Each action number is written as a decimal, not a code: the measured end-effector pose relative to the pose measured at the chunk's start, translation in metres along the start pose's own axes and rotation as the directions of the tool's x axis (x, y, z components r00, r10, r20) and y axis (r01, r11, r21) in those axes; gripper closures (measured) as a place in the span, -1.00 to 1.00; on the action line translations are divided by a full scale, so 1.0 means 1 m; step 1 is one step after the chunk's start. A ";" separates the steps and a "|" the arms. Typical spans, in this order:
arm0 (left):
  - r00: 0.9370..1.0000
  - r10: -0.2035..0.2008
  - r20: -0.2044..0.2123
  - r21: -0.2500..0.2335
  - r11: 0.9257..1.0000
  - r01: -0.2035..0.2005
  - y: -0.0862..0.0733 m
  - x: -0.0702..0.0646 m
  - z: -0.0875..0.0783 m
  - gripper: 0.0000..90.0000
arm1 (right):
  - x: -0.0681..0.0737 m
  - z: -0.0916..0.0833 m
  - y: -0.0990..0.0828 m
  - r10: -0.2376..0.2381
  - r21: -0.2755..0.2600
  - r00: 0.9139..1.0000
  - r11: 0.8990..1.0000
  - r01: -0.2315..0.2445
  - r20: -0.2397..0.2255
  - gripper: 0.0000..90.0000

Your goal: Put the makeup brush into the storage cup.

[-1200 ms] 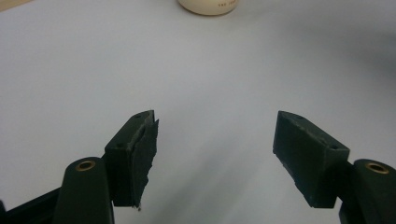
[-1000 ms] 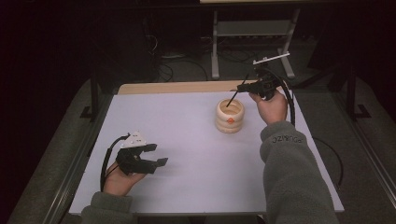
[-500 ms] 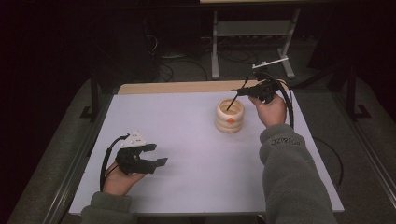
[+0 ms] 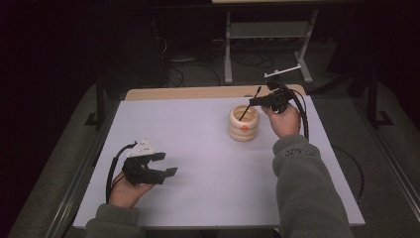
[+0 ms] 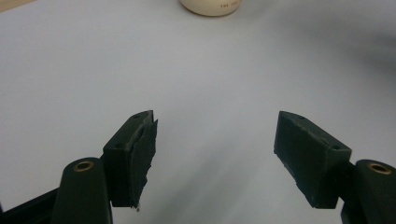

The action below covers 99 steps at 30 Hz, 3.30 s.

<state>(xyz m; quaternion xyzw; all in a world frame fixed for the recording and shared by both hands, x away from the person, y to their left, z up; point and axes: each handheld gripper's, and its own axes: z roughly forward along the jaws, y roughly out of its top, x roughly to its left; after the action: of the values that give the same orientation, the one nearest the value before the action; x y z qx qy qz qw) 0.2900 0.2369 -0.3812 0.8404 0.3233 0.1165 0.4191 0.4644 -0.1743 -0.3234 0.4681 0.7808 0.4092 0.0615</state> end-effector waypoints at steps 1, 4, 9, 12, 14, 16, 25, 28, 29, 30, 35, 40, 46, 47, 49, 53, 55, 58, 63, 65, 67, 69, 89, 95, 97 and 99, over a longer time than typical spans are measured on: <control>1.000 -0.001 0.000 -0.001 1.000 0.001 0.000 0.000 0.000 -0.36 | 0.000 0.001 -0.001 -0.001 0.001 1.000 1.000 0.001 0.000 0.88; 1.000 -0.003 0.002 0.000 1.000 0.003 0.000 0.000 0.000 -0.36 | 0.000 0.005 -0.004 0.005 0.007 1.000 1.000 -0.005 -0.003 0.88; 1.000 0.001 0.002 0.001 1.000 -0.001 0.000 0.000 0.001 -0.36 | 0.001 0.013 -0.007 -0.003 0.033 1.000 0.999 0.003 0.000 0.88; 1.000 0.001 0.002 -0.002 1.000 -0.001 0.000 0.001 0.000 -0.36 | 0.004 0.017 -0.009 -0.012 0.051 1.000 0.999 0.011 0.004 0.88; 1.000 0.000 0.000 -0.001 1.000 0.000 0.000 0.001 0.000 -0.36 | 0.004 0.020 -0.010 -0.020 0.060 1.000 0.998 0.019 0.001 0.87; 1.000 0.004 0.000 0.006 1.000 -0.004 -0.001 0.002 0.000 -0.36 | 0.005 0.021 -0.010 -0.017 0.070 1.000 0.997 0.017 0.001 0.87; 1.000 -0.004 0.000 0.004 1.000 0.004 -0.001 0.002 0.001 -0.36 | 0.003 0.013 -0.013 -0.024 0.047 0.997 0.999 0.020 0.070 0.35; 1.000 -0.001 -0.001 0.009 1.000 0.001 -0.001 0.002 0.001 -0.36 | 0.001 0.007 -0.016 -0.014 0.025 0.997 1.000 0.013 0.075 0.19; 1.000 0.001 -0.001 0.011 1.000 -0.001 -0.001 0.002 0.001 -0.36 | 0.000 0.005 -0.016 -0.017 0.017 0.997 1.000 0.016 0.081 0.13; 1.000 0.006 -0.001 0.013 1.000 -0.006 -0.001 0.002 0.001 -0.36 | -0.001 0.003 -0.017 -0.012 0.008 0.996 1.000 0.012 0.084 0.08; 1.000 0.003 -0.002 0.009 1.000 -0.003 -0.001 0.002 0.002 -0.37 | -0.004 -0.008 -0.021 -0.008 -0.029 0.997 1.000 0.010 0.079 -0.05; 1.000 -0.002 -0.002 0.009 1.000 0.002 -0.001 0.001 0.003 -0.37 | -0.005 -0.018 -0.026 -0.003 -0.064 0.998 0.998 0.008 0.068 -0.14; 1.000 -0.005 -0.009 0.014 1.000 0.005 -0.002 0.002 0.003 -0.38 | -0.007 -0.024 -0.032 -0.012 -0.088 0.999 0.996 0.016 0.039 -0.23; 1.000 -0.008 -0.010 0.012 1.000 0.008 -0.002 0.002 0.003 -0.38 | -0.007 -0.025 -0.033 -0.010 -0.095 1.000 0.995 0.012 0.029 -0.25; 1.000 -0.006 -0.012 0.013 1.000 0.006 -0.002 0.003 0.003 -0.39 | -0.005 -0.027 -0.035 -0.025 -0.109 0.999 0.994 0.027 0.022 -0.26; 1.000 -0.004 -0.015 0.013 1.000 0.005 -0.002 0.002 0.002 -0.40 | -0.004 -0.029 -0.040 -0.040 -0.118 0.999 0.992 0.043 0.022 -0.31; 1.000 -0.003 -0.015 0.012 1.000 0.004 -0.002 0.002 0.002 -0.40 | -0.005 -0.031 -0.042 -0.036 -0.119 0.999 0.992 0.038 0.018 -0.33; 1.000 -0.005 -0.015 0.012 1.000 0.005 -0.002 0.002 0.002 -0.41 | -0.006 -0.033 -0.047 -0.033 -0.125 0.999 0.992 0.034 0.012 -0.34; 1.000 -0.010 -0.019 0.011 1.000 0.010 -0.002 0.002 0.001 -0.42 | -0.007 -0.035 -0.058 -0.033 -0.125 0.999 0.992 0.034 0.006 -0.37; 1.000 -0.011 -0.019 0.011 1.000 0.011 -0.002 0.002 0.001 -0.43 | -0.007 -0.035 -0.062 -0.030 -0.126 1.000 0.992 0.030 0.006 -0.39; 1.000 -0.007 -0.021 0.011 1.000 0.008 -0.002 0.002 0.001 -0.43 | -0.008 -0.036 -0.065 -0.030 -0.126 1.000 0.992 0.030 0.004 -0.41; 1.000 -0.007 -0.021 0.009 1.000 0.008 -0.002 0.002 0.001 -0.43 | -0.007 -0.037 -0.068 -0.037 -0.123 0.999 0.992 0.038 0.008 -0.41; 0.999 -0.009 -0.035 -0.005 1.000 0.009 -0.003 0.005 -0.002 -0.49 | 0.007 -0.042 -0.093 -0.098 -0.129 0.995 0.987 0.095 -0.017 -0.48; 0.999 -0.009 -0.032 -0.011 1.000 0.009 -0.004 0.006 -0.005 -0.50 | 0.011 -0.039 -0.099 -0.114 -0.135 0.993 0.985 0.109 -0.028 -0.51; 0.999 -0.015 -0.030 -0.018 1.000 0.014 -0.004 0.006 -0.006 -0.50 | 0.012 -0.038 -0.100 -0.121 -0.126 0.992 0.985 0.116 -0.029 -0.53; 0.999 -0.015 -0.029 -0.018 1.000 0.015 -0.004 0.006 -0.006 -0.50 | 0.013 -0.037 -0.102 -0.122 -0.122 0.992 0.986 0.118 -0.031 -0.54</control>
<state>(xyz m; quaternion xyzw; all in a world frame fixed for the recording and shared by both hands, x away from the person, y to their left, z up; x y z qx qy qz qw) 0.2904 0.2464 -0.3817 0.8323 0.3346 0.1287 0.4228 0.3700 -0.2087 -0.3661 0.4078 0.7827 0.4596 0.0991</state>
